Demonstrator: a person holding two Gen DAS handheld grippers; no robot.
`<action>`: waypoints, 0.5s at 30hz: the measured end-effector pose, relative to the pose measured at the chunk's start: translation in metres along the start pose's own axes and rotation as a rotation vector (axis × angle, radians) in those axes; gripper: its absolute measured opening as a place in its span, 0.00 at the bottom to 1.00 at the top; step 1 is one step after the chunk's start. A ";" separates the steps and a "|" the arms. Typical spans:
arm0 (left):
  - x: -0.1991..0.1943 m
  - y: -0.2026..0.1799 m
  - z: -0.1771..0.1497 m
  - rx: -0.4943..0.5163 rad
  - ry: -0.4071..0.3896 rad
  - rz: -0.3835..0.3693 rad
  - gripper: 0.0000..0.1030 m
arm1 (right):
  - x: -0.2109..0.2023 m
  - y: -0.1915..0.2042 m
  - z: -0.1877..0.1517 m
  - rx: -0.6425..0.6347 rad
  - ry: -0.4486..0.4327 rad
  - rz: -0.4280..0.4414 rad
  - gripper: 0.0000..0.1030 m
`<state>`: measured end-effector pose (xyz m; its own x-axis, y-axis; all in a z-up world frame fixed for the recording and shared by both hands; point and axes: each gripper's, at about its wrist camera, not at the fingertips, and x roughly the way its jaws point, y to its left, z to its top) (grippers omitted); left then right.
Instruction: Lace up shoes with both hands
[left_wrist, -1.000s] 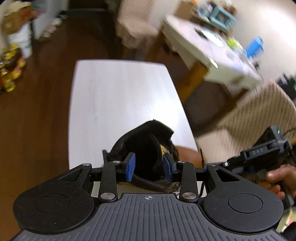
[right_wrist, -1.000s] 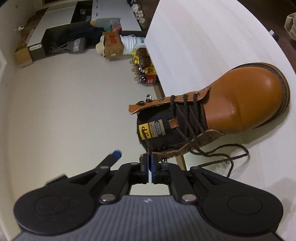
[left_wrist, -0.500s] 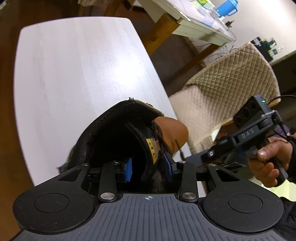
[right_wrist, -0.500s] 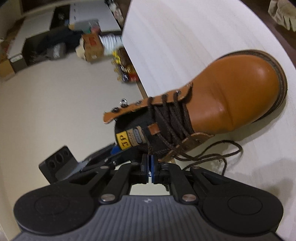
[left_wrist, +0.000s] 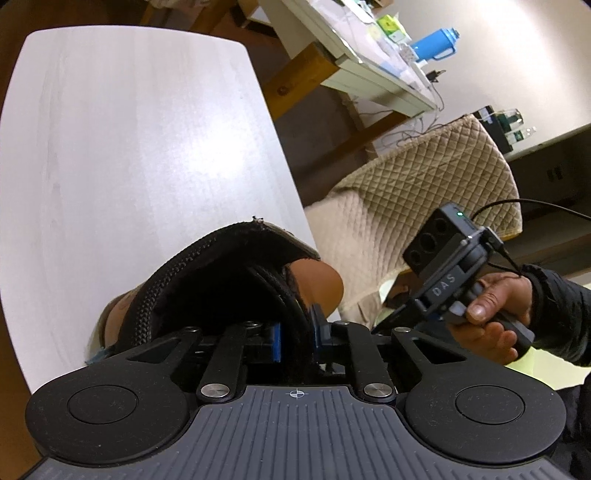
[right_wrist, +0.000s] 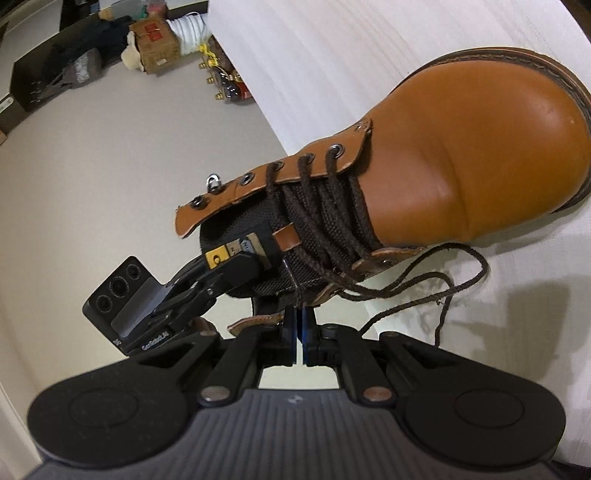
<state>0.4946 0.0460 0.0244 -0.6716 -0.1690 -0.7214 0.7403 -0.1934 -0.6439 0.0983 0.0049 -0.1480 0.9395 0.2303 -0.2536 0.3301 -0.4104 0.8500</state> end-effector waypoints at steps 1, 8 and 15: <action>0.001 -0.001 0.002 0.001 -0.001 -0.003 0.14 | 0.001 0.000 0.001 0.007 0.004 -0.002 0.03; 0.001 0.002 0.002 0.004 0.000 -0.019 0.14 | 0.003 -0.003 0.001 0.045 0.002 0.008 0.04; 0.005 -0.004 -0.003 0.024 0.027 -0.021 0.14 | 0.003 0.000 -0.003 0.007 -0.039 0.004 0.04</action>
<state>0.4883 0.0484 0.0227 -0.6855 -0.1389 -0.7147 0.7250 -0.2201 -0.6526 0.1011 0.0081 -0.1471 0.9436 0.1945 -0.2681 0.3269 -0.4172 0.8480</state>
